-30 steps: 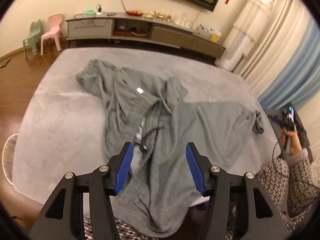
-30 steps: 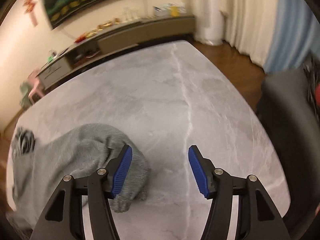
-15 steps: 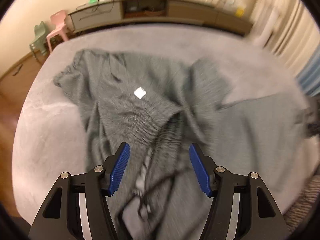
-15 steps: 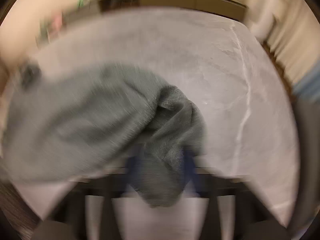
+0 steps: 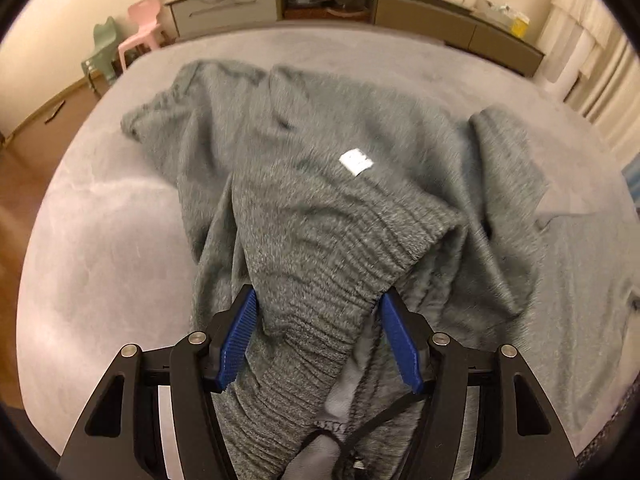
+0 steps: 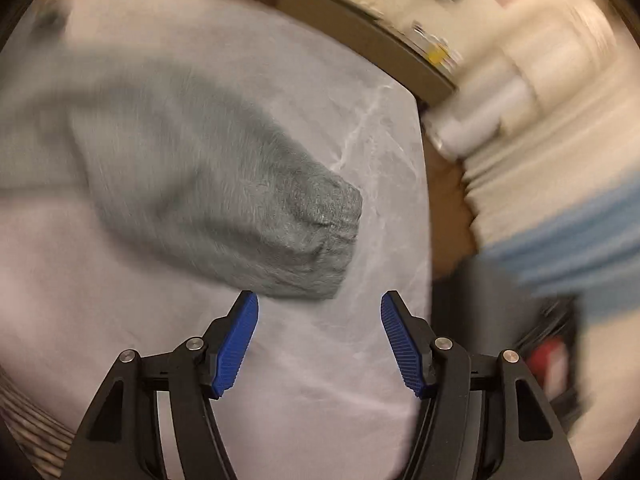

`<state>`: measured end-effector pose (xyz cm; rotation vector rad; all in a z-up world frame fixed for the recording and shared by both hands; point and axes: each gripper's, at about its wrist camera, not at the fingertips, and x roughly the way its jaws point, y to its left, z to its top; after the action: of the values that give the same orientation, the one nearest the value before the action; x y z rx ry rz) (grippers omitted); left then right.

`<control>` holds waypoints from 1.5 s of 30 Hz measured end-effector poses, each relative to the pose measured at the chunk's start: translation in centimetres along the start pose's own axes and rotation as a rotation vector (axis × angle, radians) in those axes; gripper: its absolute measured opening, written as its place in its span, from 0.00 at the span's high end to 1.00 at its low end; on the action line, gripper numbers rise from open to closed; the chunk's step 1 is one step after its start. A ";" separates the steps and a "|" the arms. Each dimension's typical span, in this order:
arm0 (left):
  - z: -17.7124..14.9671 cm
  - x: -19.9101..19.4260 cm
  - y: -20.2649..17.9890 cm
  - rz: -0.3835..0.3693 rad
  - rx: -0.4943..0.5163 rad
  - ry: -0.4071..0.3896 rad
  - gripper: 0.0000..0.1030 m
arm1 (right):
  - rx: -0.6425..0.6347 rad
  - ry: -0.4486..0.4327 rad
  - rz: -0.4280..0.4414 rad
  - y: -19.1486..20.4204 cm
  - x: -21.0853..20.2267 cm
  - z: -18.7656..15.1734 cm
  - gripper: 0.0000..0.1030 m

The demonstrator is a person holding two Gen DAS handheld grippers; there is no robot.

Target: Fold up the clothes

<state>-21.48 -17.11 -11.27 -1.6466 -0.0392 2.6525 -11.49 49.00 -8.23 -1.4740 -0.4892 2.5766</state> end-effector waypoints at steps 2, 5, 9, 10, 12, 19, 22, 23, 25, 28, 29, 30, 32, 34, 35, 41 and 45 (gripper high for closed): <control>0.1 -0.4 0.1 -0.010 -0.021 -0.021 0.37 | 0.109 -0.077 0.113 -0.2 -1.7 1.1 0.34; 0.3 -0.9 1.0 -0.035 -0.087 -0.066 0.37 | 0.140 -0.110 0.207 1.9 -2.5 3.8 0.33; 0.4 -1.5 -0.2 -0.089 -0.050 -0.090 0.30 | 0.163 -0.070 0.302 6.9 -0.9 8.2 0.33; 0.5 -1.5 -0.6 -0.093 -0.035 -0.097 0.29 | 0.173 -0.055 0.328 8.2 -0.3 9.4 0.33; 0.8 -1.4 -1.5 -0.086 -0.005 -0.106 0.26 | 0.197 -0.031 0.417 11.0 1.0 11.5 0.33; 2.0 -0.1 3.1 0.029 -0.153 -0.169 0.93 | 0.180 0.036 0.615 21.6 3.5 18.4 0.33; 0.4 -4.9 10.0 -0.024 -0.408 -0.301 0.93 | 0.127 0.031 0.627 25.4 3.2 21.9 0.33; -0.2 -6.3 11.5 -0.043 -0.447 -0.336 0.93 | 0.116 0.027 0.631 26.3 3.1 23.1 0.33; -1.7 -8.8 13.8 -0.128 -0.482 -0.386 0.93 | 0.085 0.017 0.619 29.1 3.1 26.3 0.29; -4.6 -10.6 12.9 -0.423 -0.349 -0.403 0.93 | 0.071 0.014 0.599 33.5 3.5 31.5 0.29; -5.4 -11.2 11.9 -0.487 -0.291 -0.419 0.93 | 0.063 0.010 0.603 35.2 3.4 33.4 0.28; -6.1 -11.8 10.6 -0.548 -0.224 -0.432 0.93 | 0.047 0.001 0.606 36.7 3.2 35.0 0.28; -7.3 -13.3 7.3 -0.625 -0.059 -0.460 0.93 | 0.009 -0.019 0.614 40.0 2.7 38.2 0.24; -8.4 -14.3 4.5 -0.691 0.073 -0.477 0.93 | -0.054 -0.028 0.632 44.8 2.1 41.9 0.23; -8.6 -14.4 3.9 -0.707 0.100 -0.472 0.93 | -0.093 -0.011 0.646 47.4 2.1 43.2 0.23; -9.0 -13.8 4.8 -0.749 0.089 -0.454 0.93 | -0.396 0.081 0.632 61.7 4.2 47.8 0.23; -9.1 -14.1 5.8 -0.750 0.058 -0.469 0.93 | -0.491 0.115 0.555 66.4 6.9 47.8 0.22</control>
<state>-7.07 -23.26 -2.88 -0.7293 -0.4736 2.3130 -52.98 -21.62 -14.13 -2.1716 -0.8468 2.8800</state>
